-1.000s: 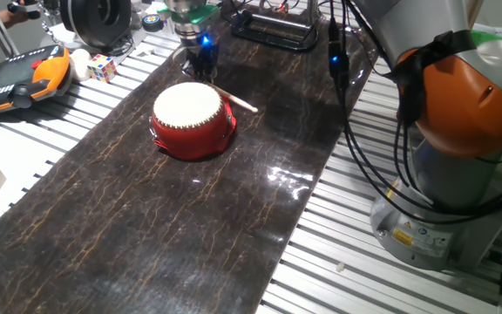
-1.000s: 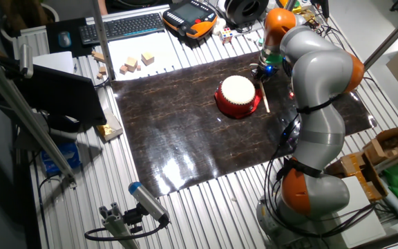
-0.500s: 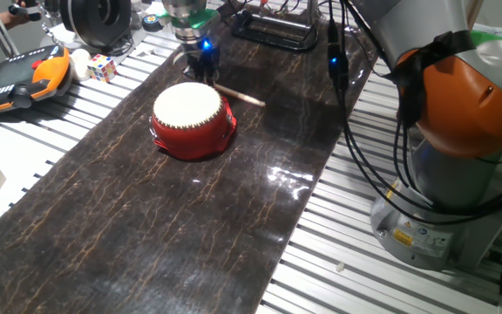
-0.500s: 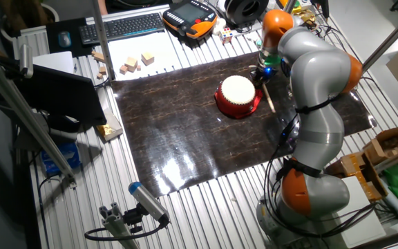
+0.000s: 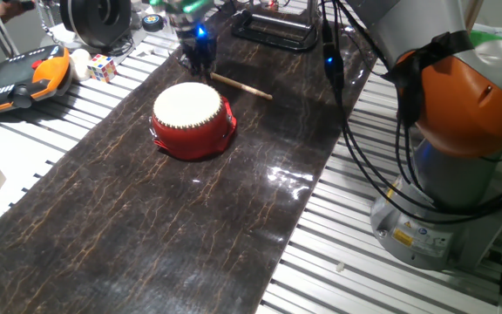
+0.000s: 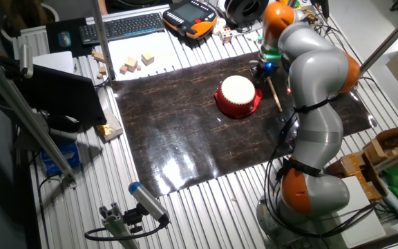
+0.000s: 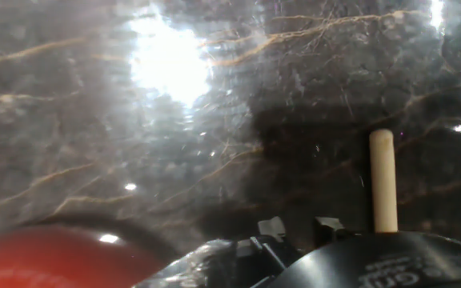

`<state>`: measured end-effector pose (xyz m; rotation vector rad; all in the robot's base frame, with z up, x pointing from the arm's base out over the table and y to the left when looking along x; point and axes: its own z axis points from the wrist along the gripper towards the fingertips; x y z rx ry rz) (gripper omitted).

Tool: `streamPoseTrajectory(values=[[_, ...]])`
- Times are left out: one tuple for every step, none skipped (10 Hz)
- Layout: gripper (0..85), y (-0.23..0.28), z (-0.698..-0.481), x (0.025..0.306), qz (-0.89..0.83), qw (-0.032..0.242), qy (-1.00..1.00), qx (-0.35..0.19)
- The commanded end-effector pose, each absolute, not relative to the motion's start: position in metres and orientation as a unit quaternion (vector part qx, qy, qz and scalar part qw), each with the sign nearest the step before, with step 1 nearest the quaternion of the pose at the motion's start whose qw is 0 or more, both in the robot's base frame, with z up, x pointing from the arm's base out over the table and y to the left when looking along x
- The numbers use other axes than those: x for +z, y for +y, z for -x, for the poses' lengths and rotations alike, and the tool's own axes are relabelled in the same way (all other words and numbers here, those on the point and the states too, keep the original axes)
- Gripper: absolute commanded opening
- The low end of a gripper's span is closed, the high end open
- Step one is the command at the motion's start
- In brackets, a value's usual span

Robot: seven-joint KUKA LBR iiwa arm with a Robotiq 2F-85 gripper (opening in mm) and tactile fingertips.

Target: Play the drum

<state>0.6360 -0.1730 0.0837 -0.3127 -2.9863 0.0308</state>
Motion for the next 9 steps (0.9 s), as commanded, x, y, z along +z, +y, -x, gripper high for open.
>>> streamPoseTrajectory(values=[[16.3,-0.168,-0.634,0.129,0.108,0.074,-0.991,0.01],[12.3,-0.163,-0.632,0.144,0.111,0.079,-0.991,0.007],[6.3,-0.159,-0.63,0.158,0.111,0.085,-0.99,-0.006],[0.7,-0.154,-0.628,0.172,0.11,0.091,-0.99,-0.013],[0.7,-0.147,-0.625,0.189,0.109,0.094,-0.99,-0.015],[0.7,-0.137,-0.619,0.203,0.109,0.092,-0.99,-0.016],[0.7,-0.124,-0.612,0.216,0.112,0.089,-0.99,-0.013],[0.7,-0.112,-0.605,0.226,0.115,0.088,-0.989,-0.01],[0.7,-0.101,-0.597,0.235,0.116,0.086,-0.989,-0.01]])
